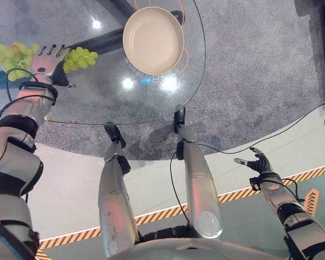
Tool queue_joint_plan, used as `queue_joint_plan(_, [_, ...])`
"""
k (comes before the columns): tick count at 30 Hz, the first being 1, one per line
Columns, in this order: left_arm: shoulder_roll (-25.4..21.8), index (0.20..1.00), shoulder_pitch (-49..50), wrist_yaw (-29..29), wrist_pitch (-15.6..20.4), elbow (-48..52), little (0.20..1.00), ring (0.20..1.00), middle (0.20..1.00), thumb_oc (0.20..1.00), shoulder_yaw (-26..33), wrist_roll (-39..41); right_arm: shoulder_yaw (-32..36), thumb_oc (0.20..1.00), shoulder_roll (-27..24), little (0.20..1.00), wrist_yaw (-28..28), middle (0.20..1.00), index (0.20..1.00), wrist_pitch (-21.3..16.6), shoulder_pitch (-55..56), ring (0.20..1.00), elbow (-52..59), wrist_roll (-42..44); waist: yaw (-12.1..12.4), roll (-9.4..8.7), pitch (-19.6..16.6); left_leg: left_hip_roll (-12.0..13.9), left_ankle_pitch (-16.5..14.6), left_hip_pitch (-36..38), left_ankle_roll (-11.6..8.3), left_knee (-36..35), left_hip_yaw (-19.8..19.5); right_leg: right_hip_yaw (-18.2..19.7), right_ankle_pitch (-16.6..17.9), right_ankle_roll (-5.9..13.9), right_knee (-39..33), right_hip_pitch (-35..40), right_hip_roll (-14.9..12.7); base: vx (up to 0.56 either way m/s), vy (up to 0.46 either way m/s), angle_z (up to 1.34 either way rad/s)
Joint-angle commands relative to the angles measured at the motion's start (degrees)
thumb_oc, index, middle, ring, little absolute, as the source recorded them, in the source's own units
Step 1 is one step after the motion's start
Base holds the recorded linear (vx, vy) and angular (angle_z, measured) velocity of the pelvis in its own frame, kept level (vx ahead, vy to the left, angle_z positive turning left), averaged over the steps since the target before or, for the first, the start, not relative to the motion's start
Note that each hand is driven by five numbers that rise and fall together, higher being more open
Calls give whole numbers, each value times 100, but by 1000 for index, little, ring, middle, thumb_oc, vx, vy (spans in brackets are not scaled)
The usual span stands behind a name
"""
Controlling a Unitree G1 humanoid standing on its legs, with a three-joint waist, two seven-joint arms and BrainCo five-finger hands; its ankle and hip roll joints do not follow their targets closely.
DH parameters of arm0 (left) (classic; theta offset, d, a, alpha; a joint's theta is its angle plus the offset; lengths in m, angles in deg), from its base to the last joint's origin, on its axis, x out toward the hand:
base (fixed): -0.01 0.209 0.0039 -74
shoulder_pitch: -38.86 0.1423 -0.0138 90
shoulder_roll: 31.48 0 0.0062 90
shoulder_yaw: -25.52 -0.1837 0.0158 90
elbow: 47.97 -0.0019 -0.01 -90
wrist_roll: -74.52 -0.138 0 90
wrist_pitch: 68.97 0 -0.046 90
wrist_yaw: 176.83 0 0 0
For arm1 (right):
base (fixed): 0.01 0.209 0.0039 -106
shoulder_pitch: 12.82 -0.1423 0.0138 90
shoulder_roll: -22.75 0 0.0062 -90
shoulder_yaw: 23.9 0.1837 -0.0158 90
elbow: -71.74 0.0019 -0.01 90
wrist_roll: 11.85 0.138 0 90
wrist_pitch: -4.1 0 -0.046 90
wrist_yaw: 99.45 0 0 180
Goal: Pick up fruits into the plate
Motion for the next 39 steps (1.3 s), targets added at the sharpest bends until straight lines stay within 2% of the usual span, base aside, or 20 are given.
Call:
queue_joint_plan(1, [-346, 1000, 236, -692, -383, 45, 1000, 1000, 1000, 1000, -33, 308, 135, 1000, -530, 1000, 87, 1000, 1000, 72, 657, 1000, 335, -10, -97, 14, -112, -449, -737, -290, 60, 629, 190, -81, -216, 1, 97, -54, 443, 0, 0, 0])
queue_joint_plan(6, [-395, 1000, 282, -490, -1144, -118, 1000, 1000, 1000, 1000, 146, 90, 109, 1000, -491, 1000, 34, 1000, 1000, 31, 719, 1000, 397, -10, -75, -51, -112, -415, -718, -271, 59, 595, 177, -120, -210, 17, 66, -9, 452, 3, -18, 0])
queue_joint_plan(7, [-393, 1000, 273, -447, -1206, -160, 1000, 1000, 1000, 1000, 166, 54, 100, 1000, -488, 1000, 26, 1000, 1000, 23, 721, 1000, 397, -4, -73, -60, -112, -411, -717, -275, 56, 598, 173, -127, -210, 16, 68, -9, 452, 5, -41, 0])
queue_joint_plan(11, [-324, 1000, 315, 138, -1767, -604, 1000, 1000, 1000, 1000, 429, -296, 11, 1000, -404, 1000, 20, 1000, 1000, 3, 747, 1000, 441, 46, -55, -146, -112, -381, -707, -303, 41, 618, 114, -161, -206, 2, 78, -11, 472, 16, -59, 0])
queue_joint_plan(15, [-204, 1000, 325, 483, -2123, -995, 1000, 1000, 1000, 1000, 677, -614, -97, 1000, -322, 1000, 26, 1000, 1000, -56, 699, 1000, 394, 109, -26, -253, -112, -372, -689, -346, 37, 621, 37, -179, -193, -16, 64, -10, 517, 10, -63, 1])
queue_joint_plan(21, [3, 1000, 195, 987, -2413, -1368, 1000, 1000, 1000, 1000, 828, -592, -269, 1000, -262, 1000, 14, 1000, 1000, -119, 554, 1000, 421, 240, -5, -393, -112, -361, -674, -499, 32, 666, -84, -170, -184, -49, 108, -99, 594, 2, -49, 1])
queue_joint_plan(33, [245, 1000, 93, 1214, -2428, -1442, 1000, 1000, 1000, 1000, 770, -503, -430, 1000, -204, 1000, 82, 1000, 1000, -103, 445, 1000, 679, 381, -3, -547, -112, -319, -677, -583, 11, 654, -141, -208, -165, -33, 101, -140, 629, 2, -16, 0])
queue_joint_plan(39, [251, 1000, 26, 1372, -2286, -1560, 1000, 1000, 1000, 1000, 758, -453, -443, 1000, -202, 1000, 100, 1000, 1000, -215, 422, 1000, 641, 389, -12, -556, -112, -311, -670, -610, -5, 672, -148, -201, -169, -40, 106, -152, 634, 0, 0, 0])
